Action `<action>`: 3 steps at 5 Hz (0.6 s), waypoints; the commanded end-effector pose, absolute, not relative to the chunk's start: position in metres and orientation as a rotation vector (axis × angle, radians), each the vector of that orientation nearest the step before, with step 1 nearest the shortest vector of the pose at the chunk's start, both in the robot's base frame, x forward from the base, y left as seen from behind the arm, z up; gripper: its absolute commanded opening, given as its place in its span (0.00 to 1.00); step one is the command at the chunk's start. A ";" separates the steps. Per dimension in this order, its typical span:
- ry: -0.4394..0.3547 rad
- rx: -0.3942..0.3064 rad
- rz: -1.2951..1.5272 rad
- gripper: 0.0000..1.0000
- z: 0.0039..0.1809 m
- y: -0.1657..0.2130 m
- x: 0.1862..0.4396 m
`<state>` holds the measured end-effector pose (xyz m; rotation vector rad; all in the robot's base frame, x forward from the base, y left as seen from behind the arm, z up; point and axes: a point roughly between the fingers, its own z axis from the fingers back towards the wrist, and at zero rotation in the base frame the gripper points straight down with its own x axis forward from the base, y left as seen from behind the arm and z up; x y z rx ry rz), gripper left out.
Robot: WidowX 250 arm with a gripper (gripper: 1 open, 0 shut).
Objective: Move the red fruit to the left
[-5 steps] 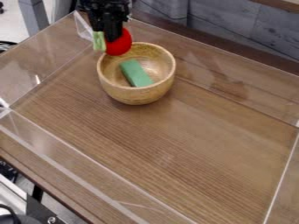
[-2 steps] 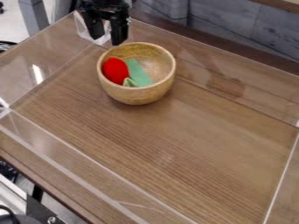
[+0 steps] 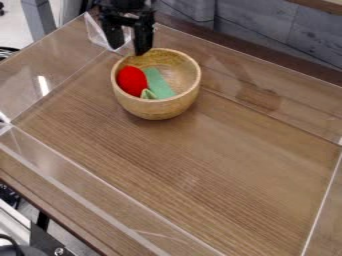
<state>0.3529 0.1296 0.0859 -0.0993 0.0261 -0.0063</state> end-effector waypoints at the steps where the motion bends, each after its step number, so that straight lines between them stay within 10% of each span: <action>1: -0.024 -0.067 -0.012 1.00 0.115 0.124 0.365; 3: 0.003 -0.065 0.074 1.00 0.118 0.103 0.357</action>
